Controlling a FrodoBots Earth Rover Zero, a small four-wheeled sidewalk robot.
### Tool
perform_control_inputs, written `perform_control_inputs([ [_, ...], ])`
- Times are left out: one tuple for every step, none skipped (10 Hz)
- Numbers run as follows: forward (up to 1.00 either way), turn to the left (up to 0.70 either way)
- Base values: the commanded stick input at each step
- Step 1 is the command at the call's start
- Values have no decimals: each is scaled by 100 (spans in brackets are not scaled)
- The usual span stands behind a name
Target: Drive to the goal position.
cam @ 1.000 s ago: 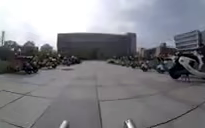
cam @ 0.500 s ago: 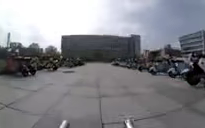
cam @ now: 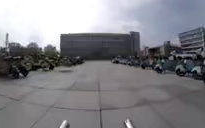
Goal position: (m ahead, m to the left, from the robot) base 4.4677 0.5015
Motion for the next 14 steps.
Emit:
perform_control_inputs([
  [100, -5],
  [100, 0],
  [100, 0],
  [100, 0],
  [100, 0],
  [100, 0],
  [100, 0],
  [100, 0],
  [100, 0],
  [100, 0],
  [100, 0],
  [100, 0],
  [100, 0],
  [100, 0],
])
